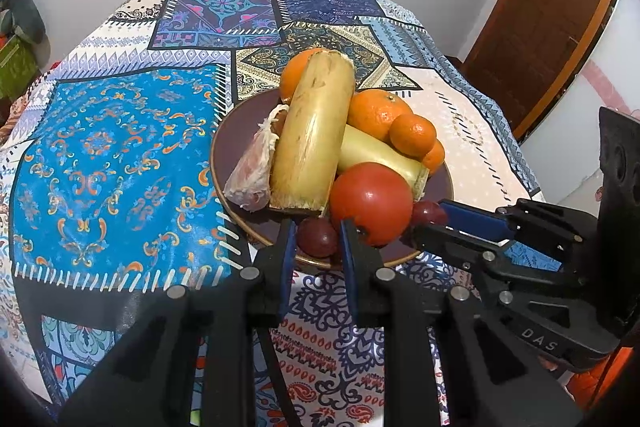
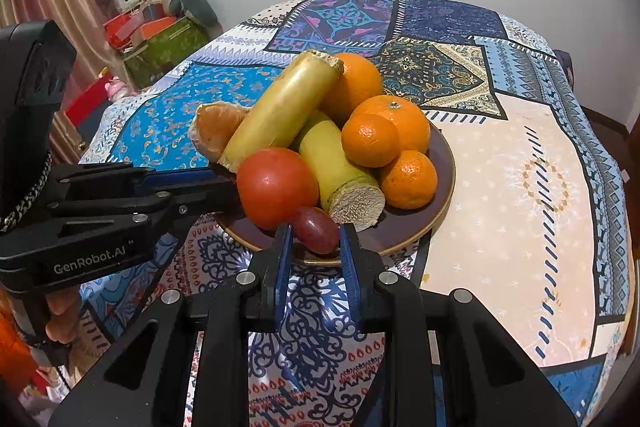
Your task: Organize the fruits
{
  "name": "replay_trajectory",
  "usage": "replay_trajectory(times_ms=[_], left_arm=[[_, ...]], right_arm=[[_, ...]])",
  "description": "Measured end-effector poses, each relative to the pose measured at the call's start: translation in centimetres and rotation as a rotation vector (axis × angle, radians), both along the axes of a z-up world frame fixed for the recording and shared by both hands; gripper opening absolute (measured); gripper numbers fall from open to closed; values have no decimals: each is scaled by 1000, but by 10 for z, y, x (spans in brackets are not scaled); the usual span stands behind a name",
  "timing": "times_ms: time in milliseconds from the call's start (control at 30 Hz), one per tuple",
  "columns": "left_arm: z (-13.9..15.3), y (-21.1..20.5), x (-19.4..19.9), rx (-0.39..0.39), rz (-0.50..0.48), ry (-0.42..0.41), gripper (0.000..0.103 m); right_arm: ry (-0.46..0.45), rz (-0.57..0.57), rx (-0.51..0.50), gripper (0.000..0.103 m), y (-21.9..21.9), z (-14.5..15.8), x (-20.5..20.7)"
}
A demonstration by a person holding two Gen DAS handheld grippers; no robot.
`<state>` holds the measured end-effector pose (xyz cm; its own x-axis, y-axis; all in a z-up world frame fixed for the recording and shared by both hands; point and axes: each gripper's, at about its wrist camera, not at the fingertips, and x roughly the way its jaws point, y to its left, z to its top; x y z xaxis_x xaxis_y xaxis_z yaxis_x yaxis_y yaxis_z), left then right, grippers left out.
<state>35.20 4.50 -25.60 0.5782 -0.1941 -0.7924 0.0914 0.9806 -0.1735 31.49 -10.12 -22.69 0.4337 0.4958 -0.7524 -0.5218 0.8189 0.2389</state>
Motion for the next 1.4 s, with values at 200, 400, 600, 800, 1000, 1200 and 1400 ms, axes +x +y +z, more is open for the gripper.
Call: replay_trajectory(times_ms=[200,400,600,800,1000,1200,1400], left_arm=[[7,2,-13,7,9,-2,21],[36,8,-36,2,31,-49,21],[91,10,-73,1,64,-159,21],[155,-3,-127,40,89,-314,21],[215,-17,-194,73,109,-493,27],[256,-30,-249,83,88,-640,60],[279,-35,-288,94,102,-739,77]], right_arm=[[12,-4,-4,23,-1,2,0],[6,-22,4,23,-7,16,-5],[-74,-67,52,23,-25,62,-29],[-212,-118,97,23,-46,123,-74],[-403,-161,171,23,-63,191,-135],[-573,-182,230,51,-69,241,-190],[-673,-219,272,75,-72,263,-219]])
